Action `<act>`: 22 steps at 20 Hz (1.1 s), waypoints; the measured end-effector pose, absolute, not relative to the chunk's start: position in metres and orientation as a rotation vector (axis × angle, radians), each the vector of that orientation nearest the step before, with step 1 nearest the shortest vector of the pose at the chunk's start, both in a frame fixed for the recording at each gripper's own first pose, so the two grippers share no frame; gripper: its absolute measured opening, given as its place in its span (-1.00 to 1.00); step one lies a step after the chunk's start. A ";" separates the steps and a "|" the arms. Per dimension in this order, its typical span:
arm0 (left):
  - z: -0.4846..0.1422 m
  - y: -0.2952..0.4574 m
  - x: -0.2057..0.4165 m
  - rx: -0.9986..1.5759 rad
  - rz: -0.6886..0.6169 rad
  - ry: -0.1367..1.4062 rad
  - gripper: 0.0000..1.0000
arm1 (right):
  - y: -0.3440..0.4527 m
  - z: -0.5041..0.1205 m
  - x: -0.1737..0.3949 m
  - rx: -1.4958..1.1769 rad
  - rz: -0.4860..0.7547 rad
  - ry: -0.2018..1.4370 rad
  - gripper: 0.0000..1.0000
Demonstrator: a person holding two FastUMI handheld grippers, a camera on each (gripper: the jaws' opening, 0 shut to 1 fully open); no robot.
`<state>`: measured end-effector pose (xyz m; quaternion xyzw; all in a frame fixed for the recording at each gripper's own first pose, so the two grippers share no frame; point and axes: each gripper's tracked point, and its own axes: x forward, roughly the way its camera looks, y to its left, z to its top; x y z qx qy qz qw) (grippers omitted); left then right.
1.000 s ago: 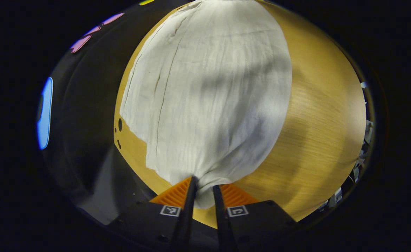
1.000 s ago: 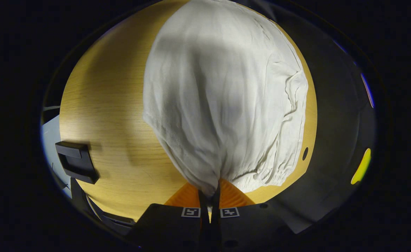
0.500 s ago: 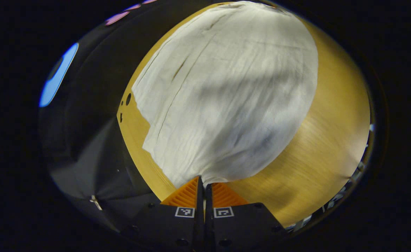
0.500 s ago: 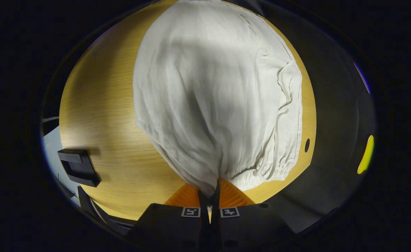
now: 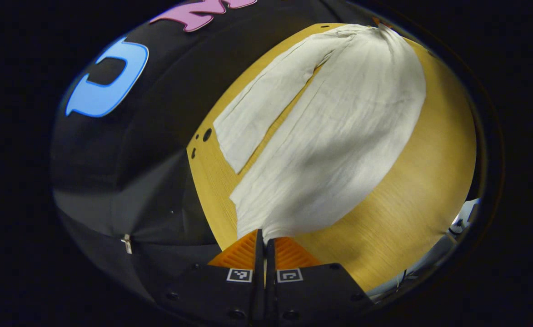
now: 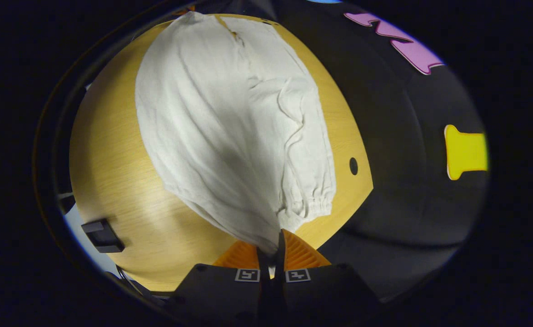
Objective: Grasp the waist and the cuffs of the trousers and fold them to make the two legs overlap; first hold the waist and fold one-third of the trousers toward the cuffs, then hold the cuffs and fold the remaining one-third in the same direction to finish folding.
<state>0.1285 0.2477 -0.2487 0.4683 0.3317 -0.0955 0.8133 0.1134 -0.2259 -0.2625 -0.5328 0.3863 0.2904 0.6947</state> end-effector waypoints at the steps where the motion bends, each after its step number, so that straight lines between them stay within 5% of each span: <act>1: -0.239 0.244 0.134 1.009 -0.192 0.684 -0.90 | -0.224 -0.255 0.119 -1.165 0.628 0.854 -0.89; 12: -0.141 0.212 0.273 0.767 -0.047 0.434 -0.89 | -0.204 -0.200 0.207 -0.640 0.357 0.835 -0.89; 22: -0.175 0.220 0.411 0.335 0.120 0.446 -0.89 | -0.156 -0.179 0.287 -0.224 0.139 0.915 -0.89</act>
